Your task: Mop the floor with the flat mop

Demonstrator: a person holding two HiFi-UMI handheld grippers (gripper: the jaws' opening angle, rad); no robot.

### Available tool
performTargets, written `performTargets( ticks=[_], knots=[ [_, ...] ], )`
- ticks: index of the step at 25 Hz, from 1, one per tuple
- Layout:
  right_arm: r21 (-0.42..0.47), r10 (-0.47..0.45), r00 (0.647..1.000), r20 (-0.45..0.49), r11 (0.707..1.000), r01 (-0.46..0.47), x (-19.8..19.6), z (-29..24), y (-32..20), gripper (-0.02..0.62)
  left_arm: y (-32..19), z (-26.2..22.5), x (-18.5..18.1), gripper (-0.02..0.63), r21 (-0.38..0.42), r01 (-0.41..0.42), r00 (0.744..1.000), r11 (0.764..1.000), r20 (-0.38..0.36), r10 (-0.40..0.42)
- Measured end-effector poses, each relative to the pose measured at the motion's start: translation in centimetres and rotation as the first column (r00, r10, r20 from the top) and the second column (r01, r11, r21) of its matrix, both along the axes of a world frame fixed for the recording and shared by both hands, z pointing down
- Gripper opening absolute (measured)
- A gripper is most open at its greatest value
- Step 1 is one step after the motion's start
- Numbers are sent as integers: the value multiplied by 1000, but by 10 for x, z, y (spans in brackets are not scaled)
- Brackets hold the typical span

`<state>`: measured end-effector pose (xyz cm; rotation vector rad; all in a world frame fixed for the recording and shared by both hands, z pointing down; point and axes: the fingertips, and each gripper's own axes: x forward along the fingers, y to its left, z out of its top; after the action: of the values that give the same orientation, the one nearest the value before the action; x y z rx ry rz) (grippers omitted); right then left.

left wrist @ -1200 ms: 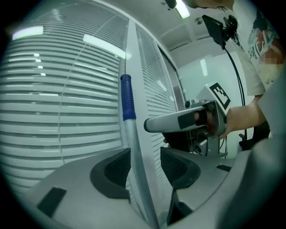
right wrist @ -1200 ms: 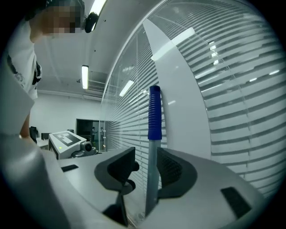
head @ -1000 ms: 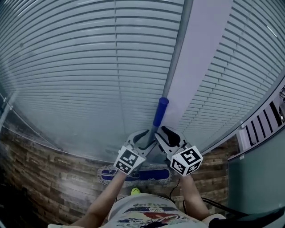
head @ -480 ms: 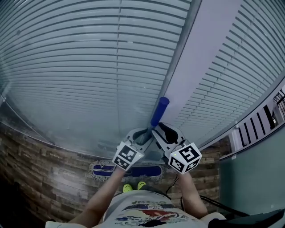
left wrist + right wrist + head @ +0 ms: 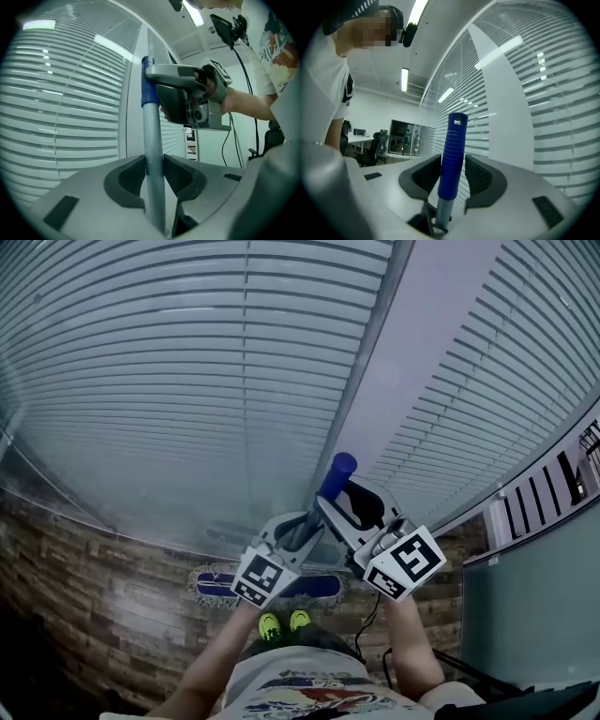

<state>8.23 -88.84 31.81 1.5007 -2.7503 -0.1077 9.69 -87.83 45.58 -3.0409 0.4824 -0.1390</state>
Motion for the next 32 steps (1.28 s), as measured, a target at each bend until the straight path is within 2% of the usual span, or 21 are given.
performTargets(
  ticks=[3,7,10,12,14,17,19,22,23,25,26,29,32],
  knots=[
    [16,-7,1000,-26,1000,7,-5,-1,5,140,5,3,-2,126,4,15,1000,1000,8,-15],
    [13,-40,999,2,999,40,-5,-15,33,140,32,-5,-1,126,4,30,999,1000,35,-30],
    [29,-83,997,-8,996,83,-13,-21,60,140,58,-8,-6,126,42,40,994,998,98,-44],
    [36,-111,994,9,993,110,-15,-24,80,140,78,-9,-8,126,78,13,988,997,155,-25],
    [37,-137,990,36,990,136,-9,-25,104,140,102,-9,-3,126,83,-31,983,996,181,16],
    [51,-179,982,53,983,176,3,-21,152,138,139,-12,5,138,86,-63,986,994,161,49],
    [65,-206,977,61,977,202,10,-13,179,138,159,-11,11,195,122,-88,985,989,160,68],
    [71,-247,967,71,968,242,13,3,206,138,187,-6,26,194,124,-148,982,981,134,131],
    [74,-259,963,76,965,253,13,6,215,138,197,-3,31,189,112,-167,980,980,132,152],
    [85,-273,958,92,960,266,14,6,237,138,217,-3,39,123,87,-186,976,979,132,173],
    [88,-280,955,101,958,271,16,5,250,138,229,-4,40,110,71,-186,977,980,120,176],
    [93,-306,943,131,951,296,16,6,298,141,272,-4,39,110,24,-172,983,985,69,170],
    [97,-334,931,149,942,322,15,14,337,144,306,4,39,110,-15,-145,988,989,48,145]
  ],
)
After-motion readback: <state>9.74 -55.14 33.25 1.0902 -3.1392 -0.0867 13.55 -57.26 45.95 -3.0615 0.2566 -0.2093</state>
